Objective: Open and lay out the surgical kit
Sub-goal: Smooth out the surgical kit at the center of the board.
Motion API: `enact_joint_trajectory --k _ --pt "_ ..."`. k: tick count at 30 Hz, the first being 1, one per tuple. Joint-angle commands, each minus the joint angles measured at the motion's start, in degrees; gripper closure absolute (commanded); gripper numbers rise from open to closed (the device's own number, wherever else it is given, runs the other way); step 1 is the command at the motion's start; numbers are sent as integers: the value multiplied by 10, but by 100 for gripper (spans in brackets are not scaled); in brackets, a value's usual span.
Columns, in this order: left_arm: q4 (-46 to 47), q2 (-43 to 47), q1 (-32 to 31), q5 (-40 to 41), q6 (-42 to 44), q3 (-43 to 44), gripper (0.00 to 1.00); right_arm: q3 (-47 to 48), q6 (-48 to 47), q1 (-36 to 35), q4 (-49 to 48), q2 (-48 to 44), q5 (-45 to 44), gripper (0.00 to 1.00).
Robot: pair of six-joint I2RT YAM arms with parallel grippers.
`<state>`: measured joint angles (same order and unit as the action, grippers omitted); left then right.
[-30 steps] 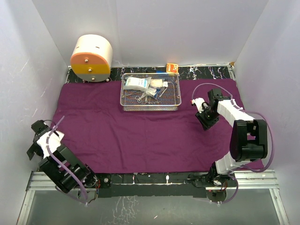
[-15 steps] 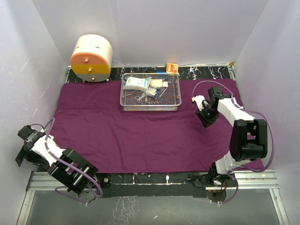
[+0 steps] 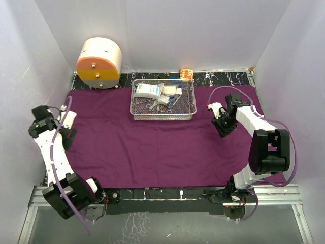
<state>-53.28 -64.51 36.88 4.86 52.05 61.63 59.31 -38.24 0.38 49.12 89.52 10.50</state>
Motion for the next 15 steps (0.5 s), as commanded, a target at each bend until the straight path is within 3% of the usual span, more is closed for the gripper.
enact_joint_trajectory --k 1,8,15 --pt "-43 -16 -78 -15 -75 -42 34 21 8 -1 -8 -5 4 67" --pt "55 -47 -58 90 29 -170 48 0 8 -1 -13 -18 -5 67" --pt "91 -120 109 58 104 -145 58 -22 7 -1 -28 -20 -7 67"
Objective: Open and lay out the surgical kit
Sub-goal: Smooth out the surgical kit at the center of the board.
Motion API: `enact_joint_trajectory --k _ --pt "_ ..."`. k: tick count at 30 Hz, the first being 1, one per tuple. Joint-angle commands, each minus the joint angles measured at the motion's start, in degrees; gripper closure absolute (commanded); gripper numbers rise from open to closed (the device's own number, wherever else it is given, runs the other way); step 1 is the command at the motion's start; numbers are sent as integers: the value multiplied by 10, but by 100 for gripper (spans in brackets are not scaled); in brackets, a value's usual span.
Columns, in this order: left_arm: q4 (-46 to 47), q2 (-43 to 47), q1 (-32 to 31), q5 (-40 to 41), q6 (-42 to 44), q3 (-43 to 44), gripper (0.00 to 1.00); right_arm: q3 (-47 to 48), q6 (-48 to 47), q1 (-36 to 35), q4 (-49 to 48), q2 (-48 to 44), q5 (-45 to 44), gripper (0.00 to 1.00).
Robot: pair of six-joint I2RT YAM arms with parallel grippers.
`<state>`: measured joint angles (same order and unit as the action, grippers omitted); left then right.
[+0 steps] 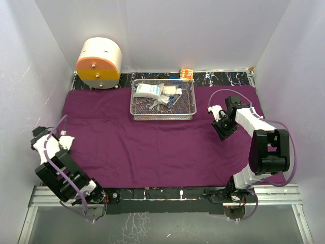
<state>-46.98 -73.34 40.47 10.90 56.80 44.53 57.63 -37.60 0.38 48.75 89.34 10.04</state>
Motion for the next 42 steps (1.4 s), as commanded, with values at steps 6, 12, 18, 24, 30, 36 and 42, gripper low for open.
enact_joint_trajectory --k 6,12,18,24,30,36,42 --pt "68 -105 155 -9 87 39 61 -6 0 -1 -27 -12 -3 67" --pt "81 -139 226 -14 108 62 63 -6 2 -1 -31 -4 -1 67" --pt "64 -113 242 -58 109 78 58 -1 14 -1 -41 -4 -14 68" --pt "-77 -60 170 -215 41 126 50 6 56 30 -71 -1 -59 68" --pt "-69 10 27 -283 -81 142 42 11 30 141 -72 -20 -83 68" --pt "-7 -24 -50 -336 -190 167 39 0 11 168 -76 -18 -71 68" --pt "82 -86 -197 -341 -307 189 36 50 54 146 -71 -11 65 67"
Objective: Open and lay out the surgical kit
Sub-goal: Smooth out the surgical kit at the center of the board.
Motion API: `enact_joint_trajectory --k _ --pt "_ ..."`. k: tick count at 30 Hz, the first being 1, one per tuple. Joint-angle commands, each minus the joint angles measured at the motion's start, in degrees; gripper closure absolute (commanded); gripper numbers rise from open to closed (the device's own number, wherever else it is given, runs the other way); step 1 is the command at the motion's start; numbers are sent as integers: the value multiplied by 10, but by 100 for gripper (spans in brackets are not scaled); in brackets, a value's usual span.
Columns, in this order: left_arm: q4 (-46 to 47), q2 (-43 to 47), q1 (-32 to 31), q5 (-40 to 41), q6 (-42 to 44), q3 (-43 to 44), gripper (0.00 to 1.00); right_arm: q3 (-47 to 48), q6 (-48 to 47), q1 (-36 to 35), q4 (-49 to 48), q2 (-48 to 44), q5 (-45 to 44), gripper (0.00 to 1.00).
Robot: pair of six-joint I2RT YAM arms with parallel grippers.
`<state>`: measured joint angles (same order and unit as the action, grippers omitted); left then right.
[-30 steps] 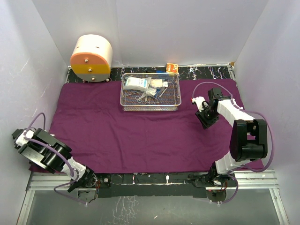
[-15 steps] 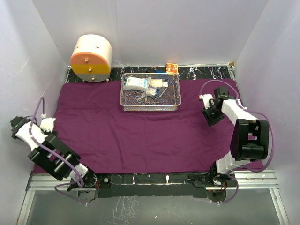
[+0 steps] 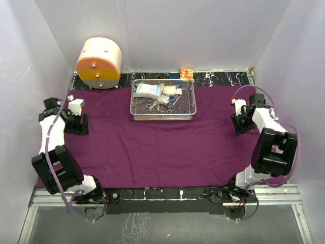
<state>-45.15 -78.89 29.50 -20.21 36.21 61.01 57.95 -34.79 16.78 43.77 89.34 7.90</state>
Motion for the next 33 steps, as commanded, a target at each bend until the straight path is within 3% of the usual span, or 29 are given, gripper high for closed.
enact_joint_trajectory --k 1,7,23,29,33 --pt "77 -42 -110 -17 -107 22 36 42 29 -24 -26 -8 87 67" --pt "137 -93 -159 52 -86 -37 35 -37 8 -41 -80 -1 -1 68" --pt "173 -22 -158 210 17 -257 34 -153 -51 -34 -46 -44 -100 69" --pt "163 -18 -158 224 22 -239 34 -154 -64 -34 0 -64 -104 69" --pt "122 -25 -159 161 -7 -161 33 -90 -49 -39 31 -72 -23 69"
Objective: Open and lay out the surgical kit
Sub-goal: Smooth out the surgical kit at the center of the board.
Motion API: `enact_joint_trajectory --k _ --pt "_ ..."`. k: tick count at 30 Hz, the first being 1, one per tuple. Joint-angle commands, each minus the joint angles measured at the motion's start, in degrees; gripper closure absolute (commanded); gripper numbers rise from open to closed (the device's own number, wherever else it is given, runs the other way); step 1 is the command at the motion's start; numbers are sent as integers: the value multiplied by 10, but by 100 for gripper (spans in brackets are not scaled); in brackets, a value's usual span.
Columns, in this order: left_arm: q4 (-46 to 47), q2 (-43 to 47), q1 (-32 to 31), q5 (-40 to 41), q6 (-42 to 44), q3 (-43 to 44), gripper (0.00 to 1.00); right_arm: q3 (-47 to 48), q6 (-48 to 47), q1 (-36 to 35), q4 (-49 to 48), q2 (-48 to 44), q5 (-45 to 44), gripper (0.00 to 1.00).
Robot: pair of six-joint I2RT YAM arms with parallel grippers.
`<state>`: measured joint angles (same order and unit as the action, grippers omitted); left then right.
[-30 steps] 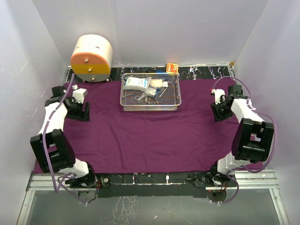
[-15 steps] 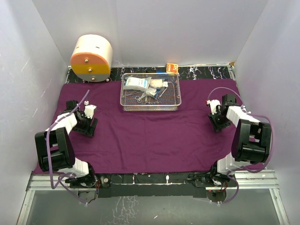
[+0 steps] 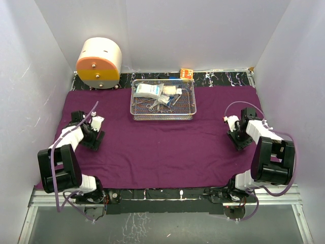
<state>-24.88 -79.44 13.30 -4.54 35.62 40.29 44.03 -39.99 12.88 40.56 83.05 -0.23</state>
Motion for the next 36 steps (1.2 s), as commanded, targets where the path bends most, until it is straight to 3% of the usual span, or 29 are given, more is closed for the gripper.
enact_joint_trajectory --k 1,5,11,18,26,36 --pt "-97 -22 3 -17 -8 71 33 71 10 -6 78 -8 85 69" --pt "-135 -20 0 -87 -38 145 31 121 51 -76 79 -14 184 69" --pt "-124 -18 -4 -167 -97 177 30 99 100 -271 -24 -15 236 70" --pt "-97 -8 -9 -181 -125 170 30 36 101 -410 -120 14 197 73" --pt "-77 7 -10 -165 -129 153 29 -1 69 -455 -111 33 186 77" --pt "-89 -6 -10 -137 -106 164 28 4 20 -508 -10 72 190 81"
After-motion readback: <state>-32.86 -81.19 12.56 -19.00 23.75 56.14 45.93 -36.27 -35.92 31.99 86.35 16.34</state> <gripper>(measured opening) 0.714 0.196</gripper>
